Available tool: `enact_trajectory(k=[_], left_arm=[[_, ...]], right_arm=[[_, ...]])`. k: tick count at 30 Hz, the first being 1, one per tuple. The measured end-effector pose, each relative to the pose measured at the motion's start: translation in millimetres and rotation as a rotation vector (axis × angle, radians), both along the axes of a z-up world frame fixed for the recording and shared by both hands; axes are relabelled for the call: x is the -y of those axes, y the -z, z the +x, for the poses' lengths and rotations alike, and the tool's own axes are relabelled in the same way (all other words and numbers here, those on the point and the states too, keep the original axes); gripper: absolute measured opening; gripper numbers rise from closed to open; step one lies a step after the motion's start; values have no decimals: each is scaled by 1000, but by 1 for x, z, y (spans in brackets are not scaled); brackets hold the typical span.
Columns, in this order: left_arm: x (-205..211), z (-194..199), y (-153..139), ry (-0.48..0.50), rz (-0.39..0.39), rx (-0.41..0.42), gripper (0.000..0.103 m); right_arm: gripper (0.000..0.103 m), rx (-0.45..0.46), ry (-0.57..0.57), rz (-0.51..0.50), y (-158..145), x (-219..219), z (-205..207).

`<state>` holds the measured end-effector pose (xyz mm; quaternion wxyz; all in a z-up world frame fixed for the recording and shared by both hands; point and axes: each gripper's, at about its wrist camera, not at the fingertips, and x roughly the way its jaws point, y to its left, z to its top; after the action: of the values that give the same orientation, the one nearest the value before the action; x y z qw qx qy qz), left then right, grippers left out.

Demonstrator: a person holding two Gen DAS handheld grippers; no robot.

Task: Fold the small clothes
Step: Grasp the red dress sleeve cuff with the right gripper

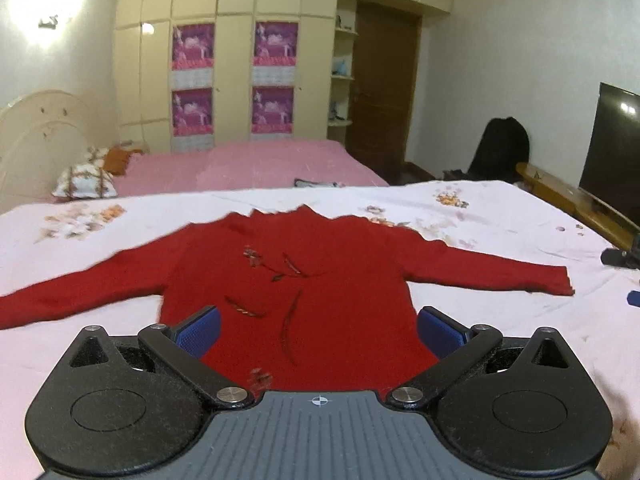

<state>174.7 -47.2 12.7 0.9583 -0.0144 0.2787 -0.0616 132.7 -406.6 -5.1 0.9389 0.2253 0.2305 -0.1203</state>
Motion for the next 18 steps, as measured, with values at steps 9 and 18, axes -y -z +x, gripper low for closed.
enact_trajectory(k=[9, 18], left_arm=[[3, 60, 37, -69, -18, -107, 103], [7, 106, 61, -111, -26, -179, 103]], right_arm=[[37, -63, 137, 198, 63, 71, 83], [47, -17, 243, 536, 130, 125, 113]])
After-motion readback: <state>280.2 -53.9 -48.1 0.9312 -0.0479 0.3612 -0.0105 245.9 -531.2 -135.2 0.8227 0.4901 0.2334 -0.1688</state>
